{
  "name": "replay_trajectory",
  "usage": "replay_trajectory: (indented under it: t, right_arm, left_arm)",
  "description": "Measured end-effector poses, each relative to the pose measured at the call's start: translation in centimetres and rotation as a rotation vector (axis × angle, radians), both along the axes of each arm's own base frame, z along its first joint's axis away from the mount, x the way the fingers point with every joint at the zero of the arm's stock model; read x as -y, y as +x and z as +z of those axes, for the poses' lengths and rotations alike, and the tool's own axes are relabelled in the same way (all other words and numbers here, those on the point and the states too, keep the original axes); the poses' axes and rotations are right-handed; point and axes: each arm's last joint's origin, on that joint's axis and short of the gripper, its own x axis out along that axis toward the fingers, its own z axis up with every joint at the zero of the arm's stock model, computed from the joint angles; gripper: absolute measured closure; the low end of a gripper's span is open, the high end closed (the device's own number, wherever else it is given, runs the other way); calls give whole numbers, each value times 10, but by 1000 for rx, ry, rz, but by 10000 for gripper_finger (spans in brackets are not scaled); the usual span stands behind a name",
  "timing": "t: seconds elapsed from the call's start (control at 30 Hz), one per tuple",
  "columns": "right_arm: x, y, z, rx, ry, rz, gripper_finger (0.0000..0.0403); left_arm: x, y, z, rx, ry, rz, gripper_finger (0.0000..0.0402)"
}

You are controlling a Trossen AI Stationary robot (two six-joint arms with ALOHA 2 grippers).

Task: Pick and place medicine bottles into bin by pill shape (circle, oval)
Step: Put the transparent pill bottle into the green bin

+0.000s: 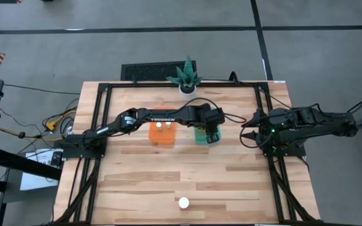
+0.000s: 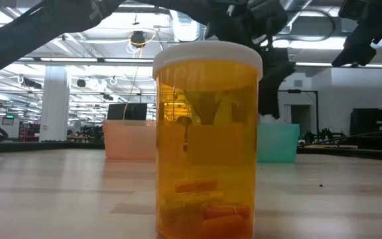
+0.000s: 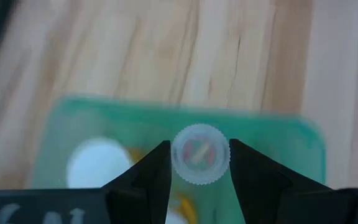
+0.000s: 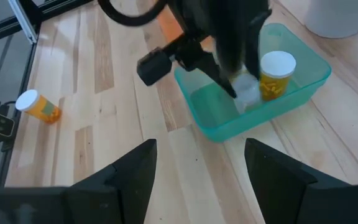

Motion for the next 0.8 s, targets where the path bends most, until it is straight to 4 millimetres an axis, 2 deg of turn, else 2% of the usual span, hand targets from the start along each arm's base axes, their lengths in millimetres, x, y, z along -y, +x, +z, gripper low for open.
replay_trajectory:
  t: [0.13, 0.37, 0.67, 0.8]
  right_arm:
    - [0, 0, 0, -1, 0, 0, 148]
    - [0, 0, 0, -1, -1, 1, 148]
    - [0, 0, 0, -1, -2, 2, 148]
    - [0, 0, 0, -1, -2, 2, 148]
  left_arm:
    - [-2, 3, -16, -27, -17, 8, 266]
    - [-5, 3, -15, -26, 25, 22, 266]
    - [-8, 3, -15, -13, -26, 17, 266]
    - [-10, 3, -14, -9, -33, 16, 251]
